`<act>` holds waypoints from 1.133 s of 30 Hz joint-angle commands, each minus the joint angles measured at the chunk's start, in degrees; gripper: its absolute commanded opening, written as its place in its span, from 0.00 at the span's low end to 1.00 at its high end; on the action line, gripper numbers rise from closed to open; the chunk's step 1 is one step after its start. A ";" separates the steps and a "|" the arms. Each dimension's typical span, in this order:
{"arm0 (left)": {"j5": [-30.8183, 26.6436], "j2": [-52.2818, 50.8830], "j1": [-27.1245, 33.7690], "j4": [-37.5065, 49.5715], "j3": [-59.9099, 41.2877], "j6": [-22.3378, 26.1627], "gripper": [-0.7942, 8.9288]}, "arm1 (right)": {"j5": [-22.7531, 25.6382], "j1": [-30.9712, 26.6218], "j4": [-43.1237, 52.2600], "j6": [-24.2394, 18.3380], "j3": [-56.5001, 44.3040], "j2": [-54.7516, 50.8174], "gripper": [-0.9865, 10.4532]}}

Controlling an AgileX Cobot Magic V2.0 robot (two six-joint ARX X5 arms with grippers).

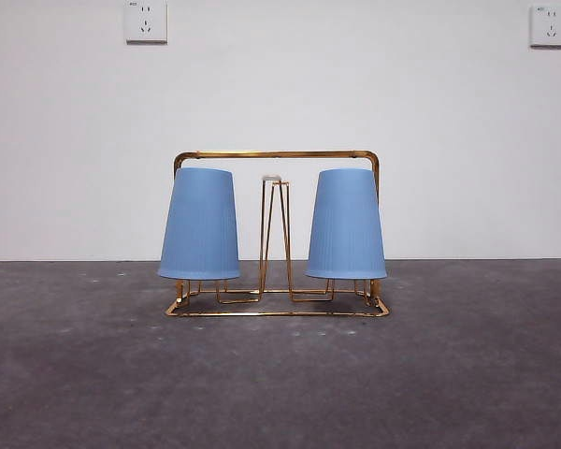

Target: Pick up cup 1,put cup 1 in the cup rack,pick up cup 2,put cup 2 in the cup rack

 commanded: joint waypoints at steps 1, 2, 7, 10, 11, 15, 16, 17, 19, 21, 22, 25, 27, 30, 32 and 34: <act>-0.02 0.00 0.17 0.52 -0.61 -0.39 0.08 | 0.24 0.00 -1.25 0.55 -0.42 0.02 0.09; -0.02 0.02 0.17 0.52 -0.61 -0.39 0.08 | 0.24 0.00 -1.25 0.52 -0.42 0.02 0.09; -0.02 0.00 0.17 0.52 -0.61 -0.39 0.08 | 0.35 -0.07 -1.25 0.35 -0.42 0.00 0.09; -0.02 0.00 0.17 0.55 -0.61 -0.39 0.08 | 2.84 -2.86 1.60 -4.55 -0.44 -1.49 0.09; -0.02 0.00 0.17 0.52 -0.61 -0.39 0.08 | 2.99 -4.52 4.09 -5.70 -0.46 -2.36 0.09; -0.02 0.02 0.17 0.52 -0.61 -0.39 0.08 | -4.98 -14.43 18.47 -6.27 -1.77 -6.64 0.09; -0.02 0.02 0.17 0.52 -0.61 -0.39 0.08 | -9.22 -18.36 22.95 -6.32 -3.04 -8.44 0.09; -0.02 0.02 0.17 0.52 -0.61 -0.39 0.08 | -11.78 -21.33 26.03 -6.38 -4.28 -9.81 0.09; -0.02 0.02 0.17 0.52 -0.61 -0.39 0.08 | -13.94 -27.85 32.06 -6.36 -7.89 -12.92 0.09; -0.02 0.02 0.17 0.52 -0.61 -0.39 0.08 | -13.60 -32.33 36.26 -6.51 -11.89 -15.58 0.09; -0.02 0.02 0.17 0.55 -0.61 -0.39 0.08 | -13.49 -34.49 38.51 -6.97 -14.62 -17.18 0.09; -0.02 0.00 0.17 0.55 -0.61 -0.39 0.08 | -13.33 -38.99 45.92 -7.41 -24.37 -22.38 0.09; -0.02 0.02 0.17 0.55 -0.61 -0.39 0.08 | -12.63 -40.59 51.63 -7.37 -31.85 -26.12 0.09; -0.02 0.02 0.17 0.52 -0.61 -0.39 0.08 | -10.38 -41.33 60.15 -6.71 -43.65 -31.74 0.09; -0.02 0.02 0.17 0.52 -0.61 -0.39 0.08 | -9.01 -41.31 65.77 -6.47 -51.41 -35.30 0.09; -0.02 0.02 0.17 0.55 -0.61 -0.39 0.08 | -7.87 -41.31 70.23 -5.86 -57.99 -38.32 0.09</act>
